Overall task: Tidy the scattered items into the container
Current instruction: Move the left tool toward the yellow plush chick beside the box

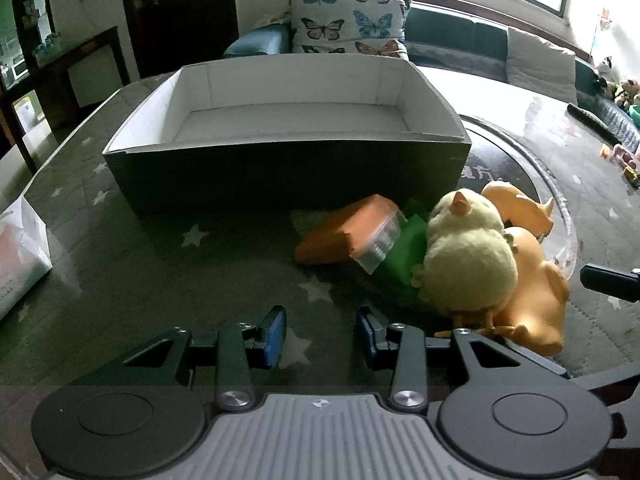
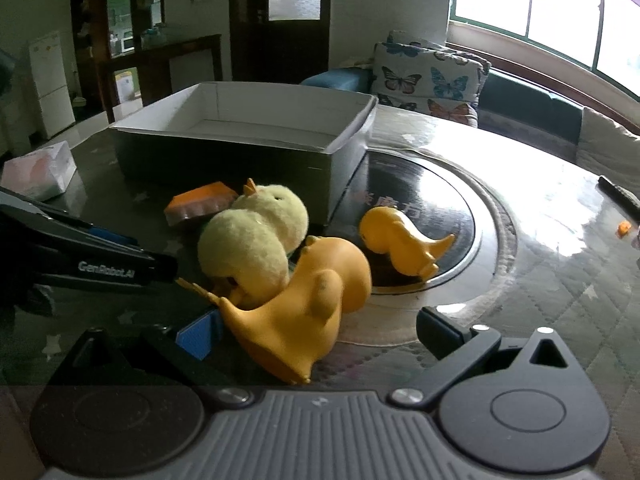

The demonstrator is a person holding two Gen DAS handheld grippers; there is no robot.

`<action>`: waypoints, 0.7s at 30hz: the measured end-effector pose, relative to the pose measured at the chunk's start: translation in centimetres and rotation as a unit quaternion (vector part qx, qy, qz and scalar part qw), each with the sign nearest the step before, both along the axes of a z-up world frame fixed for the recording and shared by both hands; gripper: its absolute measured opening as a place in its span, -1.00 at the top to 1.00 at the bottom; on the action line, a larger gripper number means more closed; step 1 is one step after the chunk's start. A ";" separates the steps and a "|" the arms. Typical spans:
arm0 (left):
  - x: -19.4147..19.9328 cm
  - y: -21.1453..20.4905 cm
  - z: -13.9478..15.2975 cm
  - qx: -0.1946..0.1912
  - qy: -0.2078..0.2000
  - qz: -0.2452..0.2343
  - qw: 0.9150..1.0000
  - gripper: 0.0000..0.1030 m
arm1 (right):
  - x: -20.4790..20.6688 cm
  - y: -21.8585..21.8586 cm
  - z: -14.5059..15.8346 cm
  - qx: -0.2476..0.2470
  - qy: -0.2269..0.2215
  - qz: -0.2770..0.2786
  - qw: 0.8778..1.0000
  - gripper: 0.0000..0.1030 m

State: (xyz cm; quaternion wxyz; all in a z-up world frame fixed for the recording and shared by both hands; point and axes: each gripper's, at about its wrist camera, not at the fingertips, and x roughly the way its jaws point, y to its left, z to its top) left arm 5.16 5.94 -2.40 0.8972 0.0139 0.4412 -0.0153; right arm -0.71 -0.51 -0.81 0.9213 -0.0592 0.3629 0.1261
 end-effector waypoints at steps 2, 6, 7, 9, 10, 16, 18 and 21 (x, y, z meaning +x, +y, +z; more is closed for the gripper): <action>0.0 -0.1 0.0 0.000 0.000 -0.001 1.000 0.20 | 0.4 -0.3 0.2 -0.001 0.000 -0.005 1.000 -1.00; -0.1 -0.2 0.0 0.000 0.001 -0.002 1.000 0.20 | 1.2 -1.0 0.8 -0.004 0.000 -0.009 1.000 -1.00; -0.1 -0.2 0.0 0.000 0.001 -0.003 1.000 0.20 | 1.4 -1.2 0.8 -0.005 -0.001 -0.010 1.000 -1.00; -0.1 -0.3 0.1 -0.001 0.000 -0.004 1.000 0.20 | 2.1 -1.7 0.8 -0.011 -0.004 -0.017 1.000 -1.00; -0.1 -0.4 0.1 0.000 0.000 -0.004 1.000 0.20 | 2.2 -1.9 0.9 -0.014 -0.005 -0.020 1.000 -1.00; -0.1 -0.4 0.1 -0.001 0.000 -0.007 1.000 0.20 | 2.2 -3.0 1.0 -0.020 -0.008 -0.038 0.999 -1.00; -0.1 -0.4 0.1 0.000 0.000 -0.008 1.000 0.20 | 2.3 -3.4 1.0 -0.022 -0.008 -0.044 0.999 -1.00; 0.0 -0.4 0.1 0.000 0.001 -0.008 1.000 0.20 | 2.4 -3.8 1.0 -0.022 -0.009 -0.050 0.998 -1.00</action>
